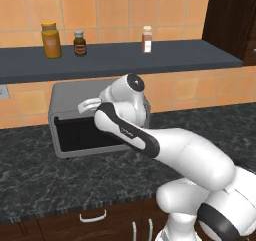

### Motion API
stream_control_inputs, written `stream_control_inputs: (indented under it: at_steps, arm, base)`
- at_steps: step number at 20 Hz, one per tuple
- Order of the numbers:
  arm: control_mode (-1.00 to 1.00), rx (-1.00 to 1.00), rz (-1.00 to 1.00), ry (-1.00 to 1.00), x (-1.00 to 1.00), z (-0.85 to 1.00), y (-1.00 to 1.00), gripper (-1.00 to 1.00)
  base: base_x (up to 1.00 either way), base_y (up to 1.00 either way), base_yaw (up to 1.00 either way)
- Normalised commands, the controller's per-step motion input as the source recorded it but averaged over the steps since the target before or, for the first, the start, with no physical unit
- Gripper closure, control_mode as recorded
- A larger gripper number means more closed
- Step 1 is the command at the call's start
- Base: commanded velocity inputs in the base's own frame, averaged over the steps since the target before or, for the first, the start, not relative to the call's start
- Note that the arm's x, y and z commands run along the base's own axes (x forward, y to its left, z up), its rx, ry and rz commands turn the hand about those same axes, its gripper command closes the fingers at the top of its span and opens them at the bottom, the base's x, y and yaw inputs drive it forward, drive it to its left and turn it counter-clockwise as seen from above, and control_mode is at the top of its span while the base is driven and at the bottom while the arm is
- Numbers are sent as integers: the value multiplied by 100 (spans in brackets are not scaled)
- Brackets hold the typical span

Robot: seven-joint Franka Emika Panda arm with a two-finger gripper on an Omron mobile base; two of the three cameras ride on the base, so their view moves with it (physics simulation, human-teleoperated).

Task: Pick up the kebab skewer and baguette bread, and place them inside the toaster oven. Close the toaster oven door and start by setting the timer.

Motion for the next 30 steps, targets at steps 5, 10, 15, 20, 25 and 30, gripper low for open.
stream_control_inputs:
  at_steps: [5,10,15,20,25,30]
  arm:
    - [-100,-7,0,6,-75,19,-23,-100]
    - [-100,-10,0,0,-79,0,-45,-100]
    - [-100,-13,0,0,-47,0,-41,-100]
    - [-100,-13,-4,0,-22,0,-31,-100]
    - [-100,-11,-8,0,-25,0,-24,-100]
    - [-100,-7,-14,-1,-33,-5,-27,-100]
  base:
    - [0,0,0]
    - [0,0,0]
    - [0,0,0]
    - [0,0,0]
    - [0,0,0]
    - [0,0,0]
